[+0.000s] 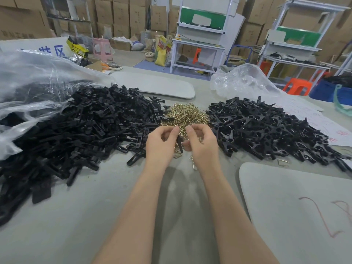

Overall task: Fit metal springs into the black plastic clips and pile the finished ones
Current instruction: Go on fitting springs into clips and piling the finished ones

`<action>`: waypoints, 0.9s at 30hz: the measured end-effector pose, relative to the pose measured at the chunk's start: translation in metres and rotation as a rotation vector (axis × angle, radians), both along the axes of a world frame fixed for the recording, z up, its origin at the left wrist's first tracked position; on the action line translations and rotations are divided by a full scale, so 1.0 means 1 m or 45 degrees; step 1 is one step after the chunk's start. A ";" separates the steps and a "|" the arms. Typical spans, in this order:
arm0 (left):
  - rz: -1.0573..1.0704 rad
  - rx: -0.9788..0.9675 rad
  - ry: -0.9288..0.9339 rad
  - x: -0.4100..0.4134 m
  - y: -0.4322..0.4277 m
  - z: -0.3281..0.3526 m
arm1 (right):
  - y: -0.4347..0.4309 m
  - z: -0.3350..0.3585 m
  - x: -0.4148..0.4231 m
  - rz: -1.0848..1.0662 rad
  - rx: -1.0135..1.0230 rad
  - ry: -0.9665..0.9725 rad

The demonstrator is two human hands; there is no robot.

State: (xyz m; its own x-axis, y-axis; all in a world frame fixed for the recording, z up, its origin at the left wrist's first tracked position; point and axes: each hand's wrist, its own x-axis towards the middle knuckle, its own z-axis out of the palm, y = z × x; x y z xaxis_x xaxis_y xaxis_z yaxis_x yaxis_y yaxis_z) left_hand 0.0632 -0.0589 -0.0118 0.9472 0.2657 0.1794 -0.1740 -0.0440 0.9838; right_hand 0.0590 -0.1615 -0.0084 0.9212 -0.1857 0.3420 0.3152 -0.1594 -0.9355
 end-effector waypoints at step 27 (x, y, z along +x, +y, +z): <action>-0.171 -0.364 0.061 0.002 0.000 -0.001 | -0.005 -0.001 0.004 0.206 0.162 0.126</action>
State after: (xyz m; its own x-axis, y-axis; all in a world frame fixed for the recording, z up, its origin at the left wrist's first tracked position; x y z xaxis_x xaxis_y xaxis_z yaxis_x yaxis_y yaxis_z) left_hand 0.0652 -0.0588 -0.0126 0.9828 0.1708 0.0699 -0.1127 0.2554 0.9602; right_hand 0.0628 -0.1663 -0.0093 0.9704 -0.0690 0.2316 0.2326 0.0071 -0.9725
